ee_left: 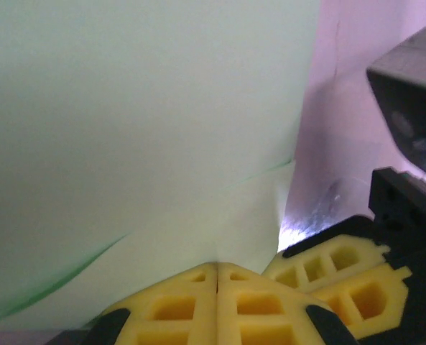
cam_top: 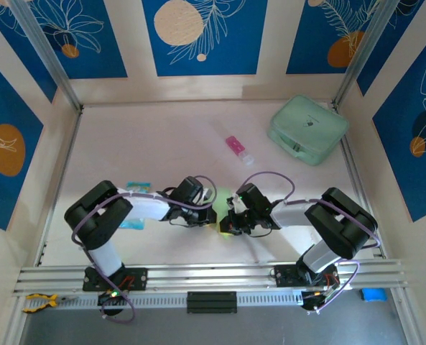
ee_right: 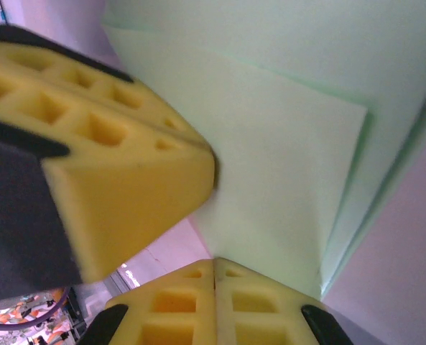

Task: Fold a paper plane with a square sheet of paper (pick it up from the middle)
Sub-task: Third fold the triangle at the center of the table.

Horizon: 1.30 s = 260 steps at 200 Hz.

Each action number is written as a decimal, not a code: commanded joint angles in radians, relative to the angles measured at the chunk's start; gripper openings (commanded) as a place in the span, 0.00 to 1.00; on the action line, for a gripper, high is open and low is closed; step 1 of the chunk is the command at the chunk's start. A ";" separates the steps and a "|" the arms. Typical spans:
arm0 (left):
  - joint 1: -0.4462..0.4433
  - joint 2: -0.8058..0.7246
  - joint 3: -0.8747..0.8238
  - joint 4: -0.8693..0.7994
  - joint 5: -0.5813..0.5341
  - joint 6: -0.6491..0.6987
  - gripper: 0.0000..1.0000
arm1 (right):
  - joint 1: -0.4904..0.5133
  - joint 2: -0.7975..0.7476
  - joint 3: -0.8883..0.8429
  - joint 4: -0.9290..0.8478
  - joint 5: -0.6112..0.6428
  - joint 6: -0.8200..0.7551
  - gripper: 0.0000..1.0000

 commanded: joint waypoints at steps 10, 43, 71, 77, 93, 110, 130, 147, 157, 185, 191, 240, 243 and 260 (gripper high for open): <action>0.038 0.010 -0.029 -0.017 -0.055 0.034 0.08 | -0.005 0.036 -0.047 -0.103 0.058 0.010 0.00; 0.081 -0.018 -0.055 0.003 -0.063 0.061 0.11 | -0.007 0.038 -0.048 -0.115 0.063 0.003 0.00; 0.120 -0.023 -0.060 -0.003 -0.065 0.090 0.12 | -0.007 0.045 -0.047 -0.118 0.062 -0.002 0.00; 0.130 -0.025 -0.057 -0.017 -0.071 0.095 0.12 | -0.007 0.046 -0.047 -0.117 0.059 -0.003 0.00; 0.158 -0.035 -0.055 -0.050 -0.084 0.101 0.11 | -0.008 0.048 -0.047 -0.115 0.052 -0.006 0.00; 0.186 -0.047 -0.052 -0.096 -0.107 0.107 0.11 | -0.009 0.046 -0.047 -0.115 0.049 -0.013 0.00; 0.204 -0.059 -0.046 -0.134 -0.117 0.106 0.10 | -0.011 0.046 -0.045 -0.116 0.040 -0.023 0.00; 0.203 -0.085 -0.034 -0.153 -0.110 0.108 0.10 | -0.014 0.046 -0.038 -0.116 0.031 -0.031 0.00; 0.202 -0.114 -0.031 -0.157 -0.105 0.103 0.11 | -0.014 0.046 -0.033 -0.117 0.027 -0.036 0.00; 0.176 -0.207 -0.014 -0.167 -0.105 0.106 0.14 | -0.017 0.040 -0.015 -0.131 0.027 -0.042 0.00; 0.163 -0.222 -0.011 -0.169 -0.108 0.107 0.15 | -0.019 0.039 -0.012 -0.134 0.026 -0.043 0.00; 0.050 -0.150 0.040 -0.135 -0.053 0.133 0.15 | -0.025 0.025 -0.009 -0.139 0.025 -0.040 0.00; 0.047 -0.138 0.042 -0.134 -0.051 0.132 0.15 | -0.026 0.024 -0.008 -0.139 0.024 -0.040 0.00; 0.043 -0.074 0.051 -0.131 -0.045 0.116 0.13 | -0.028 0.016 -0.006 -0.144 0.018 -0.043 0.00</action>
